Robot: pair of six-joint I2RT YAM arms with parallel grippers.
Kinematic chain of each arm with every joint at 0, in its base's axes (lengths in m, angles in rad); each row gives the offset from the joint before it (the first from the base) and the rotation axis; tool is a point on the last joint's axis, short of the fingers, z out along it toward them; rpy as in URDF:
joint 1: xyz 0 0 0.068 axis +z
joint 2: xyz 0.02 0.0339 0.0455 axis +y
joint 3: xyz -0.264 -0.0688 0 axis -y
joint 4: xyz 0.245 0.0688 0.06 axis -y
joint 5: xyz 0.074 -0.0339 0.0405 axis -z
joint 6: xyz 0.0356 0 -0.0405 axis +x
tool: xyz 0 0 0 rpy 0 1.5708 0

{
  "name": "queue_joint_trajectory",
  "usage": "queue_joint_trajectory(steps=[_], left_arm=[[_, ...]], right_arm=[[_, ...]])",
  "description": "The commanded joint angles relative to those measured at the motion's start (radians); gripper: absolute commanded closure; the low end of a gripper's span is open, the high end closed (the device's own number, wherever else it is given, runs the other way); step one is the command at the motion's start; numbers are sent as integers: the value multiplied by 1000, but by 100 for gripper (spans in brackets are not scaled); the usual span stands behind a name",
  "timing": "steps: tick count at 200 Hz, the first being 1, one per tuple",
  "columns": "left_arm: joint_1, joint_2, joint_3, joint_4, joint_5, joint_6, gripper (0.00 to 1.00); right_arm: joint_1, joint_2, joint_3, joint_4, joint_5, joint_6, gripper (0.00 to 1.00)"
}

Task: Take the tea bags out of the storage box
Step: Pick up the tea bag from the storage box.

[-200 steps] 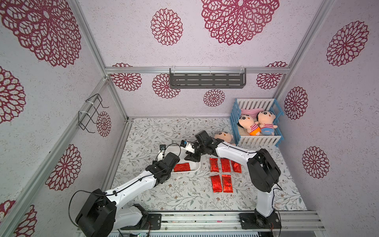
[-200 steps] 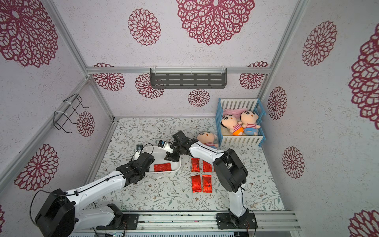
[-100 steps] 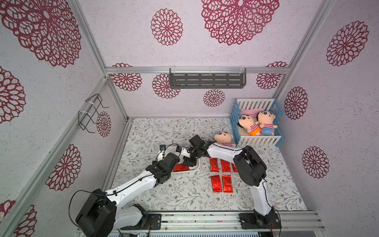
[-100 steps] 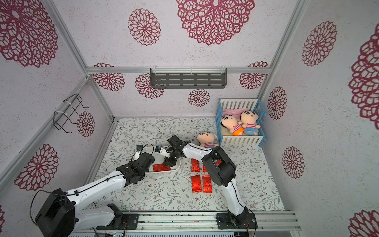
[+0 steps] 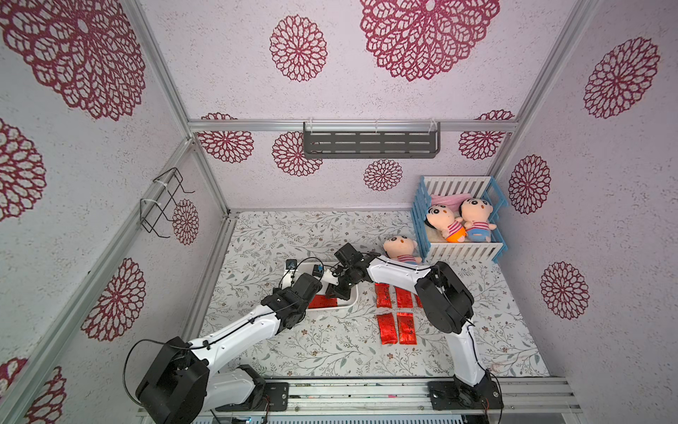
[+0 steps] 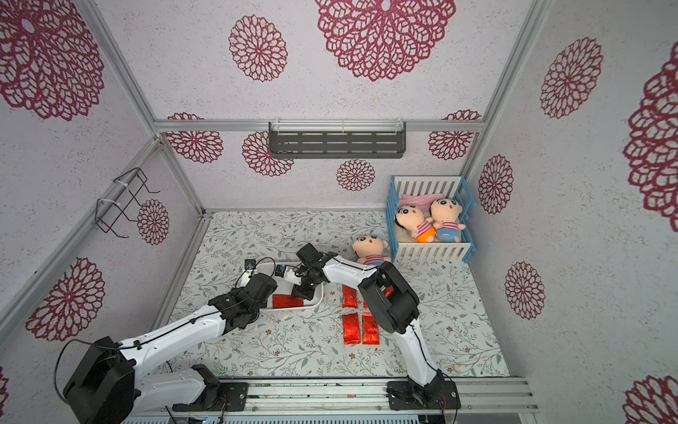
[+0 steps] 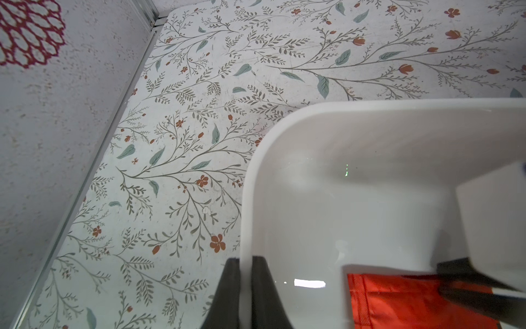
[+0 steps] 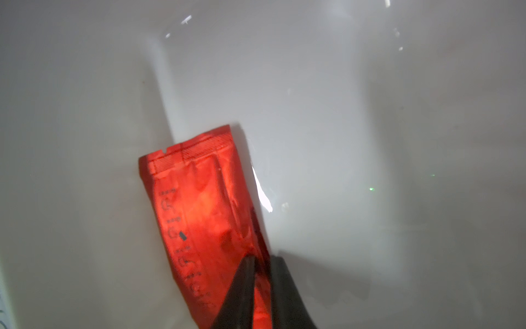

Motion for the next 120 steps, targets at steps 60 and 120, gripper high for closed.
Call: queue_joint_trajectory(steps=[60, 120], left_arm=[[-19, 9, 15, 10, -11, 12, 100], [-20, 12, 19, 4, -12, 11, 100]], right_arm=[[-3, -123, -36, 36, -1, -15, 100], [-45, -297, -199, 235, 6, 108, 100]])
